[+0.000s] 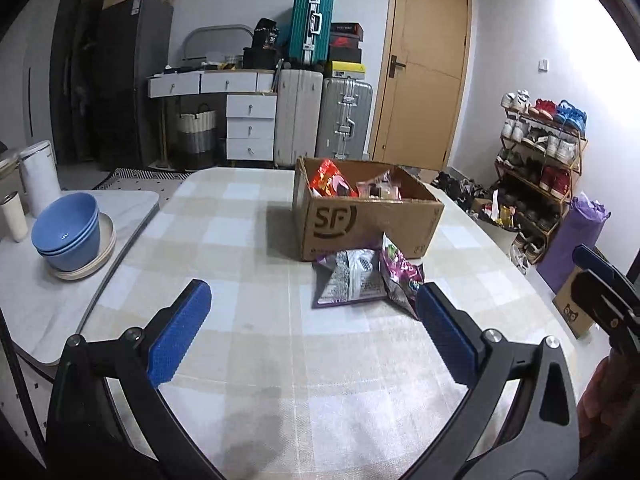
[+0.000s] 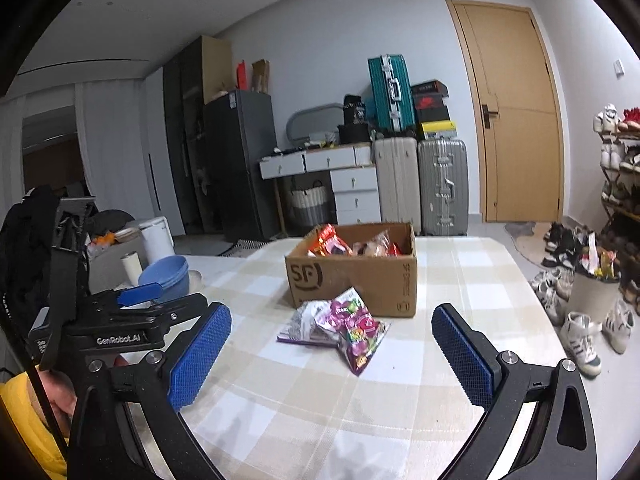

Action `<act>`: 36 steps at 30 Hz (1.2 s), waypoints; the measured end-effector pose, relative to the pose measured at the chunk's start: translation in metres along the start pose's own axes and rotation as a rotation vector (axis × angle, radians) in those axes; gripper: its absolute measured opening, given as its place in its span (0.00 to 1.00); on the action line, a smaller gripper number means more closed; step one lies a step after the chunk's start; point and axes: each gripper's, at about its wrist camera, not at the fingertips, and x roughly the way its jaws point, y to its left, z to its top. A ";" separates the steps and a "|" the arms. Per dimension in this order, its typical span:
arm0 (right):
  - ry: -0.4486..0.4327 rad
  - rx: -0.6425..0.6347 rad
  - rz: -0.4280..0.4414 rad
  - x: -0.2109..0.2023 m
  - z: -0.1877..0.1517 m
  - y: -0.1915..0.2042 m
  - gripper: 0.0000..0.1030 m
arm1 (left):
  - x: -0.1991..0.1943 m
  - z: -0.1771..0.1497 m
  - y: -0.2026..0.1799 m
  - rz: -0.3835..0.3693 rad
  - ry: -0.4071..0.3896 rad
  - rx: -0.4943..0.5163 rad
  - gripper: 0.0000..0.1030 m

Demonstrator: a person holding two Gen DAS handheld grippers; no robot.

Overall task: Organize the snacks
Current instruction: 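Move both tools back toward the candy bag and chip bag, then grasp the purple candy bag with the right tool while the left tool grasps the chip bag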

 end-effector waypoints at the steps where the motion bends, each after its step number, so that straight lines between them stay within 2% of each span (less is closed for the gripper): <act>1: 0.011 0.004 -0.001 0.005 0.000 -0.001 0.99 | 0.004 0.002 -0.002 0.001 0.005 0.005 0.99; 10: 0.151 0.035 -0.022 0.056 -0.018 -0.016 0.99 | 0.049 -0.007 0.001 -0.011 0.092 -0.012 0.99; 14: 0.262 0.039 -0.025 0.099 -0.030 -0.025 0.99 | 0.076 -0.016 0.003 -0.012 0.132 -0.020 0.99; 18: 0.337 0.047 -0.027 0.136 -0.032 -0.033 0.99 | 0.105 -0.022 0.005 -0.013 0.190 -0.031 0.99; 24: 0.381 -0.043 -0.039 0.190 -0.022 -0.032 0.99 | 0.143 -0.014 0.006 -0.004 0.226 -0.051 0.99; 28: 0.433 -0.038 -0.004 0.227 -0.020 -0.036 0.99 | 0.167 -0.012 0.003 -0.020 0.270 -0.078 0.99; 33: 0.526 -0.039 -0.002 0.262 -0.028 -0.043 0.99 | 0.177 -0.013 0.001 -0.017 0.277 -0.069 0.99; 36: 0.534 0.047 0.062 0.266 -0.029 -0.056 0.90 | 0.184 -0.013 0.001 -0.019 0.288 -0.081 0.99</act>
